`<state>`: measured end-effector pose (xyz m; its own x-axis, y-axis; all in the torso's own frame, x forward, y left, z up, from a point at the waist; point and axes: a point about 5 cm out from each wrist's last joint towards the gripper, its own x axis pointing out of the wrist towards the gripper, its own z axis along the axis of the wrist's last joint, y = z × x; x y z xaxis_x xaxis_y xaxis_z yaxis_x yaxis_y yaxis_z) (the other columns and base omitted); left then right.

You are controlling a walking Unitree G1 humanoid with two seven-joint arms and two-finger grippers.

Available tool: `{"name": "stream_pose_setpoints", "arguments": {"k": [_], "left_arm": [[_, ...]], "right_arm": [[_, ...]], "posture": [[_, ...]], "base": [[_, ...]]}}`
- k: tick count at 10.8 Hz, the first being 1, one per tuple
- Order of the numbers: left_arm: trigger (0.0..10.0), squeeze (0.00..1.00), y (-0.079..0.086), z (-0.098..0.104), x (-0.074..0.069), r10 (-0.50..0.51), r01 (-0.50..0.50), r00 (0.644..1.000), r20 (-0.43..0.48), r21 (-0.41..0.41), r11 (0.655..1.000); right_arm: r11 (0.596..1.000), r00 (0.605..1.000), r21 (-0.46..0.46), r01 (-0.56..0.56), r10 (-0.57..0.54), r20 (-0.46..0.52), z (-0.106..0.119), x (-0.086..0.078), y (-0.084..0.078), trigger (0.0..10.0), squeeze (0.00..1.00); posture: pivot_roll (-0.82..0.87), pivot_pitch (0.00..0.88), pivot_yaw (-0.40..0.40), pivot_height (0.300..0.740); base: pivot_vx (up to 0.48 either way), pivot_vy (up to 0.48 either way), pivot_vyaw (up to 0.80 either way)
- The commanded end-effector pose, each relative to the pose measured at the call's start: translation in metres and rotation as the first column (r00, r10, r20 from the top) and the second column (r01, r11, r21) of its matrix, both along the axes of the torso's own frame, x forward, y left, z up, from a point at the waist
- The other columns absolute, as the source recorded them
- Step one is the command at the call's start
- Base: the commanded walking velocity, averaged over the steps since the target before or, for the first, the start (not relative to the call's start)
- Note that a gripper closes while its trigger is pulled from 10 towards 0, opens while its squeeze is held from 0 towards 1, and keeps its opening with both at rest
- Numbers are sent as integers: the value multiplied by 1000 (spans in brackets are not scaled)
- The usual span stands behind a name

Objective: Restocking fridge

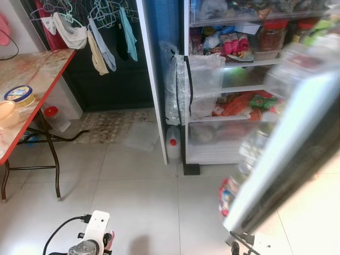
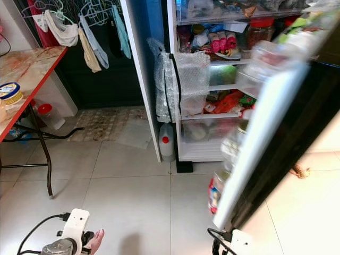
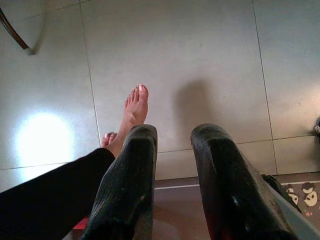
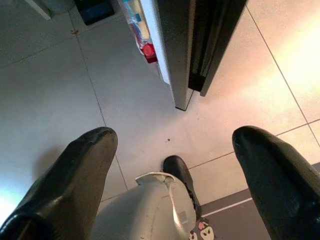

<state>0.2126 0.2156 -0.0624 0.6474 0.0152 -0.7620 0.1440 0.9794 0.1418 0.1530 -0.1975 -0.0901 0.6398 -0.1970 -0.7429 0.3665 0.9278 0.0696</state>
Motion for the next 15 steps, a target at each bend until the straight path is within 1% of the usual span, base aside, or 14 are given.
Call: {"name": "stream_pose_setpoints", "arguments": {"k": [1, 3, 8, 10, 13, 15], "left_arm": [[10000, 0, 4, -1, -2, 20, -20, 1000, -4, -1, 1000], [10000, 0, 5, 0, -2, 24, -24, 1000, 0, 4, 1000], [10000, 0, 7, 1, -1, 31, -31, 1000, 5, 11, 999], [10000, 0, 7, 1, 0, 31, -31, 1000, 5, 12, 999], [10000, 0, 7, 1, 0, 32, -32, 999, 5, 11, 999], [10000, 0, 7, 1, 0, 32, -32, 999, 4, 12, 999]], "right_arm": [[1000, 1000, 12, 1, -1, 4, -1, -1, 3, 10000, 0], [1000, 999, 15, 1, -1, 44, 3, 5, 3, 10000, 0], [1000, 995, 13, -25, 23, 98, 8, 16, 7, 10000, 0], [999, 994, 8, -31, 30, 104, 9, 17, 7, 10000, 0], [999, 988, 3, -40, 39, 148, 13, 24, 8, 10000, 0], [999, 985, 3, -35, 34, 169, 16, 28, 9, 10000, 0]], "posture": [[-219, 27, 115, 740], [-220, 32, 118, 740], [-220, 43, 125, 740], [-220, 45, 126, 740], [-219, 48, 127, 740], [-218, 48, 127, 740]], "base": [[0, 0, 0], [0, 0, 0], [0, 0, 0], [247, 0, 0], [293, 0, 612], [302, 0, 0]]}}
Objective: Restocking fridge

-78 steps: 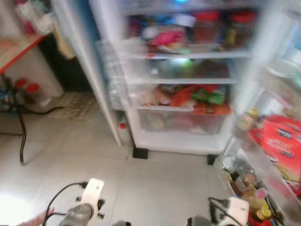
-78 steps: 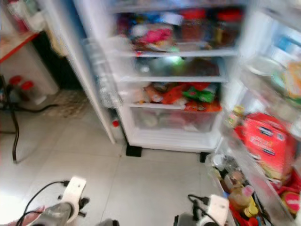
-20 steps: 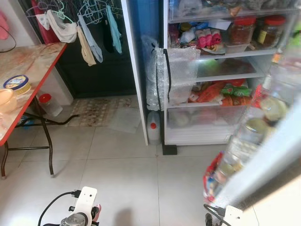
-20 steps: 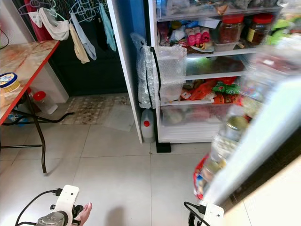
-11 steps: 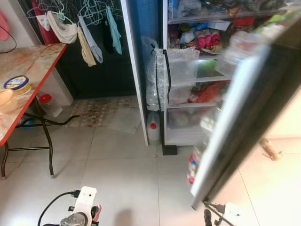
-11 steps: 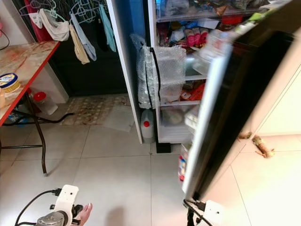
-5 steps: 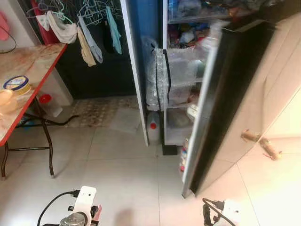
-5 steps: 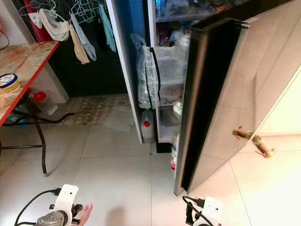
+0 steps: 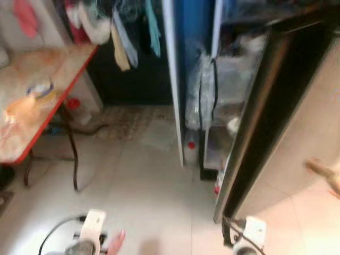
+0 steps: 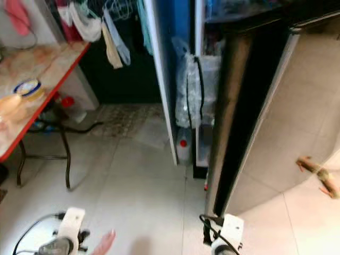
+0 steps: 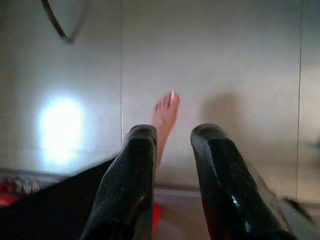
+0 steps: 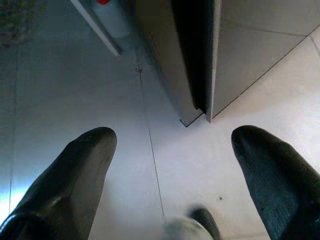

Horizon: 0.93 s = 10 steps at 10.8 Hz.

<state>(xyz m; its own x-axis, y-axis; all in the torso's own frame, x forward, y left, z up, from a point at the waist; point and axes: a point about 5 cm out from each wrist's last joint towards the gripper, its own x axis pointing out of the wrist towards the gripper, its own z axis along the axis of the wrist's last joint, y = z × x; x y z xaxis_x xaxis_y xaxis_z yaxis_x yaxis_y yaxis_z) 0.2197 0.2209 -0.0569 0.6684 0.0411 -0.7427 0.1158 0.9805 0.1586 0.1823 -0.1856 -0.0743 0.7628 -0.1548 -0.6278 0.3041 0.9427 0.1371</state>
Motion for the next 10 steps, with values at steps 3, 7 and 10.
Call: {"name": "stream_pose_setpoints", "arguments": {"k": [3, 7, 10], "left_arm": [[10000, 0, 1, -4, -8, 7, -7, 1000, -24, -3, 1000], [10000, 0, 1, -5, -8, 6, -6, 1000, -26, -6, 1000], [10000, 0, 2, -5, -8, 10, -10, 1000, -24, -5, 1000]], "right_arm": [[1000, 1000, -13, 10, -10, 6, 0, -1, -2, 10000, 0], [999, 1000, -46, 20, -21, -21, -1, -4, -4, 10000, 0], [998, 999, -60, 23, -20, 49, 6, 4, -6, 10000, 0]], "posture": [[-213, 42, 124, 740], [-213, 34, 121, 740], [-212, 30, 120, 740]], "base": [[100, 0, 0], [0, 0, 0], [0, 0, 0]]}}
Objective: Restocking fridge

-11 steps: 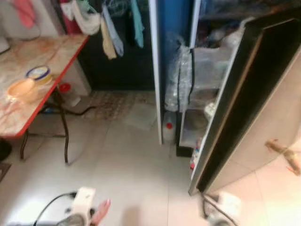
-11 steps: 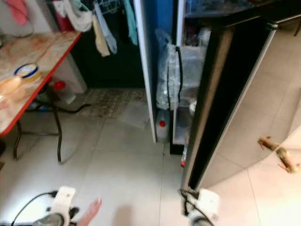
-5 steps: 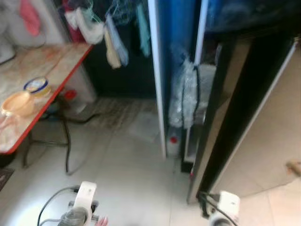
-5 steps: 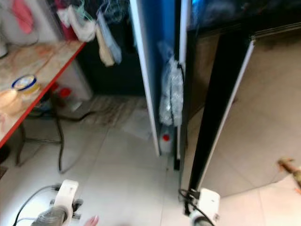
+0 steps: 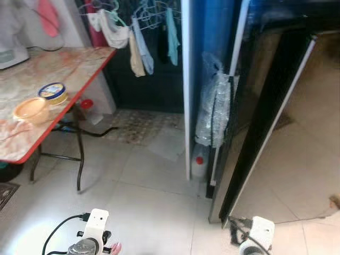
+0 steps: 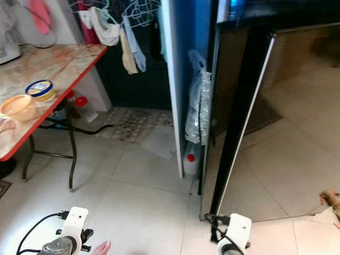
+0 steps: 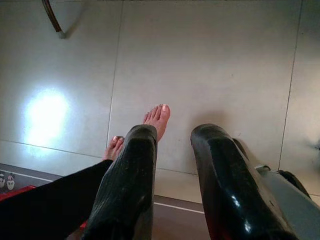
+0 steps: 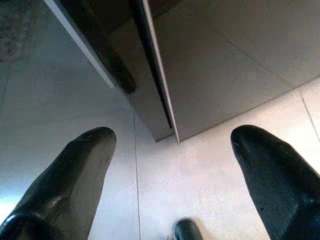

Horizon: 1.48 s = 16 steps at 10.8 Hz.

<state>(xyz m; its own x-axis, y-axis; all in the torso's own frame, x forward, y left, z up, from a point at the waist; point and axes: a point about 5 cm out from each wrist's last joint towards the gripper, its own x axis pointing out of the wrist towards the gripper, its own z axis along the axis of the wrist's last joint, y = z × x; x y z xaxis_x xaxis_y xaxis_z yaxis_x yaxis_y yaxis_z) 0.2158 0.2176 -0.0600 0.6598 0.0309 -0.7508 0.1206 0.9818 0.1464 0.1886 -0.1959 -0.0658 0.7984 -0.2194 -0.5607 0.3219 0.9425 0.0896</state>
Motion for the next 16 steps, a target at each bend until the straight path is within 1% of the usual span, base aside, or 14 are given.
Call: {"name": "stream_pose_setpoints", "arguments": {"k": [1, 2, 5, 7, 8, 10, 12, 14, 16], "left_arm": [[10000, 0, 5, -1, -4, 17, -17, 1000, -11, 5, 1000], [10000, 0, 5, -1, -4, 17, -17, 1000, -8, 4, 1000], [10000, 0, 6, -1, -3, 19, -19, 1000, -3, 4, 1000], [10000, 0, 6, 0, -3, 20, -20, 1000, 4, 4, 1000], [10000, 0, 6, 0, -3, 22, -22, 1000, 4, 1, 1000], [10000, 0, 5, 3, 2, 15, -16, 1000, 14, 3, 1000], [10000, 0, 5, 4, 5, 19, -19, 1000, 25, 1, 1000], [10000, 0, 5, 5, 6, 24, -24, 999, 33, 3, 1000], [10000, 0, 5, 6, 7, 25, -25, 999, 40, 3, 1000]], "right_arm": [[1000, 997, -15, -22, 23, 78, 9, 11, 3, 10000, 0], [999, 987, -42, -31, 37, 155, 19, 20, 3, 10000, 0], [996, 967, -81, -26, 45, 250, 32, 27, 2, 10000, 0], [995, 944, -97, -5, 37, 327, 42, 31, 2, 10000, 0], [995, 940, -100, -6, 40, 338, 45, 35, 2, 10000, 0], [994, 912, -107, -3, 46, 407, 62, 53, 2, 10000, 0], [990, 885, -132, -49, 104, 454, 74, 63, 10, 10000, 0], [987, 856, -143, -71, 134, 499, 86, 72, 14, 10000, 0], [985, 842, -150, -88, 154, 517, 93, 77, 17, 10000, 0]], "posture": [[-213, 27, 120, 740], [-214, 29, 121, 740], [-216, 34, 120, 740], [-230, 33, 122, 740], [-246, 26, 125, 740], [-247, 23, 136, 740], [-247, 25, 136, 740], [-236, 28, 137, 740], [-232, 35, 137, 740]], "base": [[0, 0, 0], [0, 0, 0], [0, 0, 0], [0, 0, 0], [0, 0, 0], [0, 0, 0], [0, 0, 0], [0, 0, 0], [0, 0, 0]]}}
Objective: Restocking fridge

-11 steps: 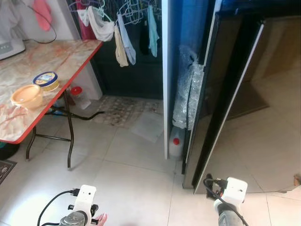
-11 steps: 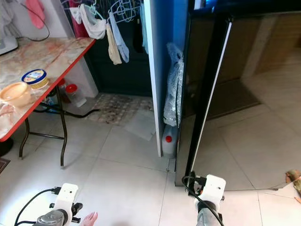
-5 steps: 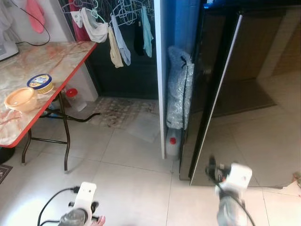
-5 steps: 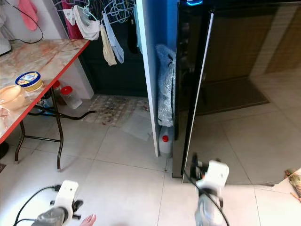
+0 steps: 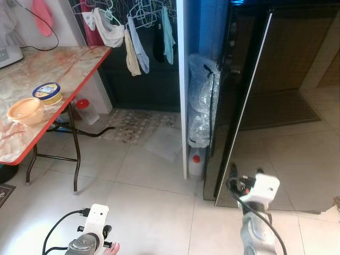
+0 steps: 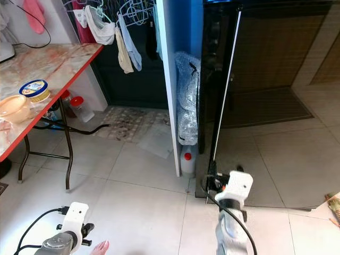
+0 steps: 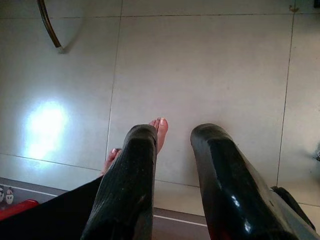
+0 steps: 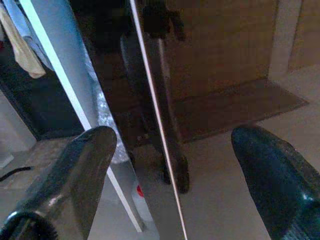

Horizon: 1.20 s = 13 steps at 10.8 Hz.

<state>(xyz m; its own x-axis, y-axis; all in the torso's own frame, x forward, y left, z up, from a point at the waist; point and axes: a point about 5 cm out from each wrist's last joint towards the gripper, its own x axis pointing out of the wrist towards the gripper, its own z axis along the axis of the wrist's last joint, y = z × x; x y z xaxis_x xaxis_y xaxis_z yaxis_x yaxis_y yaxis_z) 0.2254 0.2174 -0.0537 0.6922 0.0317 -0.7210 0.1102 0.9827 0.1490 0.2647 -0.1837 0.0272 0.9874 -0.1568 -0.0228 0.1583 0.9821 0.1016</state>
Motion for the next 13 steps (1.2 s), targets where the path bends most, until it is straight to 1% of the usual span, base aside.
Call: {"name": "stream_pose_setpoints", "arguments": {"k": [1, 4, 10, 13], "left_arm": [[10000, 0, 6, 0, -2, 24, -24, 1000, 3, 3, 1000], [10000, 0, 6, 1, -1, 26, -26, 1000, 13, -1, 1000], [10000, 0, 4, 2, 0, 22, -22, 1000, 22, -5, 1000], [10000, 0, 2, 3, 3, 22, -21, 999, 39, -23, 1000]], "right_arm": [[1000, 999, -5, -28, 28, 20, 7, 4, 6, 10000, 0], [999, 999, -9, -36, 36, 31, 10, 6, 7, 10000, 0], [999, 998, -17, -46, 47, 30, 14, 8, 9, 10000, 0], [999, 999, -20, -35, 36, 26, 13, 7, 8, 10000, 0]], "posture": [[-234, 38, 139, 740], [-230, 40, 138, 740], [-224, 29, 134, 740], [-222, 25, 131, 740]], "base": [[0, 0, 0], [0, 0, 0], [244, 0, 0], [0, 0, 0]]}}
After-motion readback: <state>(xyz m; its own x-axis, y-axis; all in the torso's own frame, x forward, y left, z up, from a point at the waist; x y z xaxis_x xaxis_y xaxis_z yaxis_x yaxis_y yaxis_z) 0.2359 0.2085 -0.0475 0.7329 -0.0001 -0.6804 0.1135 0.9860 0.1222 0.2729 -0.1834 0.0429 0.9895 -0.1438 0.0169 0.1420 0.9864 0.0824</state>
